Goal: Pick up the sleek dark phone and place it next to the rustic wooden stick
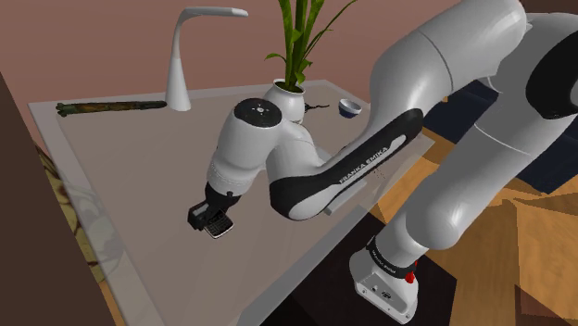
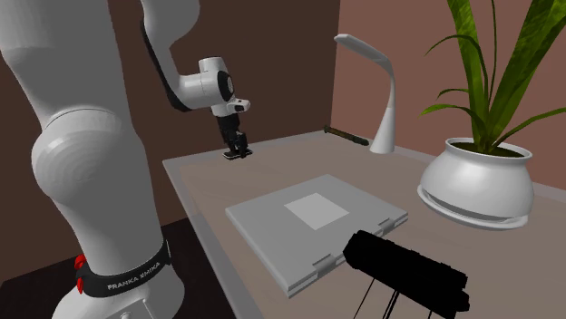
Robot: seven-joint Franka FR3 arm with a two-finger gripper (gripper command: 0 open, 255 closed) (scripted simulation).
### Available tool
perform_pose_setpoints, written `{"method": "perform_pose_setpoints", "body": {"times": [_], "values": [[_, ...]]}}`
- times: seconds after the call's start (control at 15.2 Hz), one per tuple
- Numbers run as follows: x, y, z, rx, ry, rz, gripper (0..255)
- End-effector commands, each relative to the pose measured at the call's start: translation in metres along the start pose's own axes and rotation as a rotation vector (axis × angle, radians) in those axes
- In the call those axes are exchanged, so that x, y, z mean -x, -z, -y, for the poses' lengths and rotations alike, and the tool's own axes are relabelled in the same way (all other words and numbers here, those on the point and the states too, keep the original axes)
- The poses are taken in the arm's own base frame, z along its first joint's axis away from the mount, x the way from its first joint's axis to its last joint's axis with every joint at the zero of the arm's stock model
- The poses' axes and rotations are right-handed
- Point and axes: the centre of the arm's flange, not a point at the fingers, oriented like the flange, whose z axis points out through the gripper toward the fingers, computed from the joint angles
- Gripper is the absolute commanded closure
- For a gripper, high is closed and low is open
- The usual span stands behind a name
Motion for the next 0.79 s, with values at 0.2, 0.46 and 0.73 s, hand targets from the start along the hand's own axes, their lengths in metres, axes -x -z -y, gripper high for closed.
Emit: {"method": "perform_pose_setpoints", "body": {"times": [0.2, 0.46, 0.73], "values": [[-0.006, 0.026, 0.0, -0.001, 0.0, 0.001, 255], [-0.01, 0.047, 0.0, -0.001, 0.0, 0.001, 255], [-0.015, 0.067, 0.0, -0.001, 0.0, 0.001, 255]]}}
